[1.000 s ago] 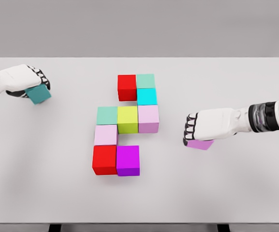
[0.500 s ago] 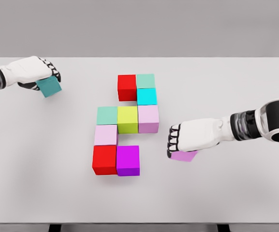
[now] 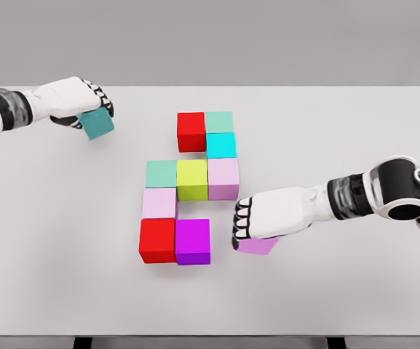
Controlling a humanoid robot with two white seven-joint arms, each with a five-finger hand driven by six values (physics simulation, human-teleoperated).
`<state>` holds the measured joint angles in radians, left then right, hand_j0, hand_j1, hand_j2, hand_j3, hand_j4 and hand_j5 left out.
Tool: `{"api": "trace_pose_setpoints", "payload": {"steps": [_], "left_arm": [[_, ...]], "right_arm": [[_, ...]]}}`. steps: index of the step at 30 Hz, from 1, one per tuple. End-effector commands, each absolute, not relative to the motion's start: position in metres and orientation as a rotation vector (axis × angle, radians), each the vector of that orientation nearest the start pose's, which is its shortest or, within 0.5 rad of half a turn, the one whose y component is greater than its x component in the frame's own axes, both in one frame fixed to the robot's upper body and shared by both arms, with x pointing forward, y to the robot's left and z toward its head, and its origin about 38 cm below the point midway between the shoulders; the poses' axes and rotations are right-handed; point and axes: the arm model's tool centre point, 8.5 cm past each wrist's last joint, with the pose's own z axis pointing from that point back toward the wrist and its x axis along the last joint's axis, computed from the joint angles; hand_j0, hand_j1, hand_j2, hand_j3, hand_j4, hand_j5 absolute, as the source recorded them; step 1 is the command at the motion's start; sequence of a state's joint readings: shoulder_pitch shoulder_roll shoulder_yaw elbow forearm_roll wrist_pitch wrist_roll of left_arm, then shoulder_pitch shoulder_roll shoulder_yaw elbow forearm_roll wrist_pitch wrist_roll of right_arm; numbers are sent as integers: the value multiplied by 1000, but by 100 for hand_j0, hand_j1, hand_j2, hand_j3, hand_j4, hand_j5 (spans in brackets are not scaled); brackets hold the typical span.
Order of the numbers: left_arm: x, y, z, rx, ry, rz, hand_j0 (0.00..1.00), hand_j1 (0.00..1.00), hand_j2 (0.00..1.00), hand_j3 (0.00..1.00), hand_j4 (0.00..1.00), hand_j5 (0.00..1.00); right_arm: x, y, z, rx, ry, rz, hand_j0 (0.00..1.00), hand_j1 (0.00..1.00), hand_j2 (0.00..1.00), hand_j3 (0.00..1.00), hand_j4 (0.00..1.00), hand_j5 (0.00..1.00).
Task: Assemble the squares on the desktop into the number 2
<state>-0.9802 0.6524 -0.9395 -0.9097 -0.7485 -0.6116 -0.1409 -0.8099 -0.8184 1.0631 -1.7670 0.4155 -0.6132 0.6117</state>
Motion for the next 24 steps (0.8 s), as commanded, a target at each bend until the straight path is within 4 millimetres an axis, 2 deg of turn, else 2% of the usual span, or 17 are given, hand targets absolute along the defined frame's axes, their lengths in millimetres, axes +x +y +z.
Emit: {"api": "trace_pose_setpoints", "payload": {"steps": [1,3,8,10,19,24], "left_arm": [[530,310,194,749,-1267,-2131,63,63,63,63,63,63],[532,304,195,752,-1275,-2137,63,63,63,63,63,63],[540,289,192,737,-1282,-2136,63,63,63,63,63,63],[542,282,192,735,-1284,-2146,63,63,63,63,63,63],[544,263,193,719,-1317,-2157,63,63,63,63,63,63],[545,253,193,707,-1331,-2163,64,64,64,64,64,64]], "right_arm": [[353,-177,186,16,1491,-2938,57,57,57,57,57,57],[353,-176,186,9,1490,-2936,59,59,59,59,59,59],[353,-178,186,13,1487,-2940,79,79,79,79,79,79],[353,-178,186,14,1486,-2942,84,84,84,84,84,84],[353,-181,186,20,1483,-2948,90,90,90,90,90,90],[355,-187,189,42,1481,-2960,97,97,97,97,97,97]]}}
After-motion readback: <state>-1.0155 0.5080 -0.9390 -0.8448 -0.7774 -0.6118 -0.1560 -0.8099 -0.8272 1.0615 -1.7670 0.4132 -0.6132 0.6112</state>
